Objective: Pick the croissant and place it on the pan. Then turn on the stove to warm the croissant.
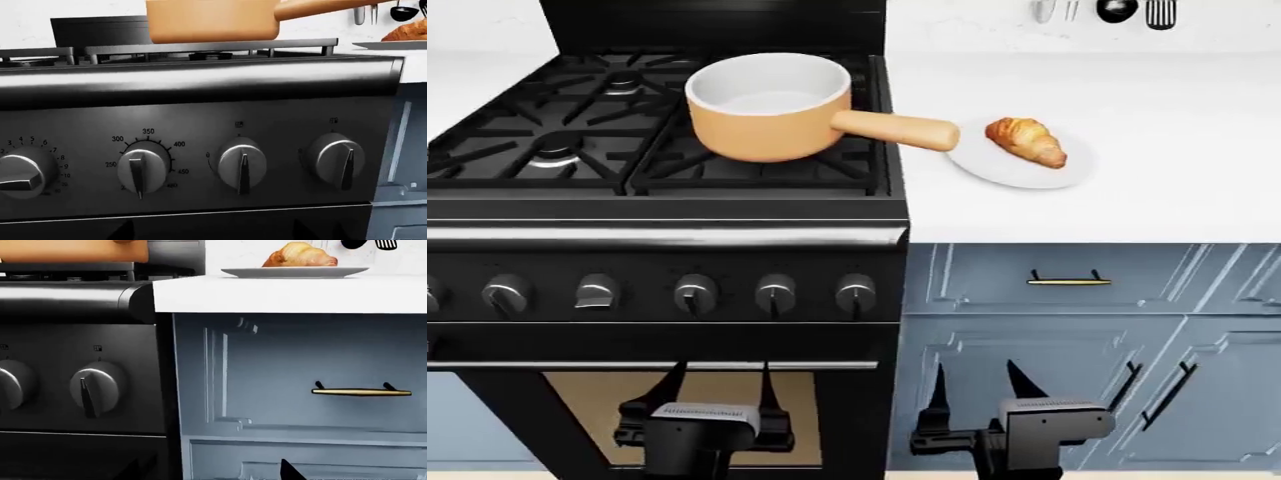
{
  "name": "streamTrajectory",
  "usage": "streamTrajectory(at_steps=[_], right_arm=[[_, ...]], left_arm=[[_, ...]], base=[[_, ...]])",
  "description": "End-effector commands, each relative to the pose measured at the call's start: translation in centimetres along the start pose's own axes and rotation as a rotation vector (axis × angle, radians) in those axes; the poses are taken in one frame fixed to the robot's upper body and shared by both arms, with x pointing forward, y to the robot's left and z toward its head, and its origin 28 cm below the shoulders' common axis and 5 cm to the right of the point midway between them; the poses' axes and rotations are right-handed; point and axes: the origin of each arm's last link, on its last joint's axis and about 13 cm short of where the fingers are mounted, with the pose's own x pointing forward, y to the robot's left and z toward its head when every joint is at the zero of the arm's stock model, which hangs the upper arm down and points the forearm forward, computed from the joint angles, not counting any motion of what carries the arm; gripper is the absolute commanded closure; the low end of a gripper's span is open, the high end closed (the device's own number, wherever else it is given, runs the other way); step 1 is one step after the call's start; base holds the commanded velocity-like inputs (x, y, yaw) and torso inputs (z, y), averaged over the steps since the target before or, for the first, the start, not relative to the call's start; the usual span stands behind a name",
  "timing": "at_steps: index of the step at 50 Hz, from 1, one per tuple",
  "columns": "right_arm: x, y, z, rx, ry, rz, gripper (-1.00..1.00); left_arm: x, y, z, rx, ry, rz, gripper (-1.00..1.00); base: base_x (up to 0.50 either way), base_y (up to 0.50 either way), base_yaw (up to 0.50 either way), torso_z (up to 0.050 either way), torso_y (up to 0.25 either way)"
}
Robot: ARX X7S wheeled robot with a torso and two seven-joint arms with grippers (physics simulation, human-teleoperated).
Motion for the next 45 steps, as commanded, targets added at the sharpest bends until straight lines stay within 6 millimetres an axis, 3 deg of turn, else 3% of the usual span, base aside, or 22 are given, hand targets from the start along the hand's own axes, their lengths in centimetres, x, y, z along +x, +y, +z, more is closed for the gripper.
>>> streamTrajectory(at_steps=[1,19,30,45], right_arm=[[0.00,-0.07,-0.06,0.001,0.004,-0.003,-1.00],[0.06,-0.12,-0.09,-0.002,0.002,-0.020,-1.00],[0.09,-0.11,-0.28,-0.029,0.011,-0.035,-1.00],[0.12,-0.19,-0.21,-0.016,0.007,-0.042,-1.00]], left_arm=[[-0.08,-0.10,-0.04,0.003,0.005,-0.011,-1.00],[-0.07,-0.14,-0.22,0.010,0.005,-0.017,-1.00],[-0.05,-0.06,-0.03,0.019,-0.003,-0.004,-1.00],[-0.16,-0.16,-0.03,0.031,-0.005,-0.015,-1.00]], base=[[0.00,-0.50,0.00,0.000,0.000],[0.00,-0.50,0.00,0.000,0.000],[0.00,0.00,0.00,0.000,0.000],[0.00,0.00,0.00,0.049,0.000]])
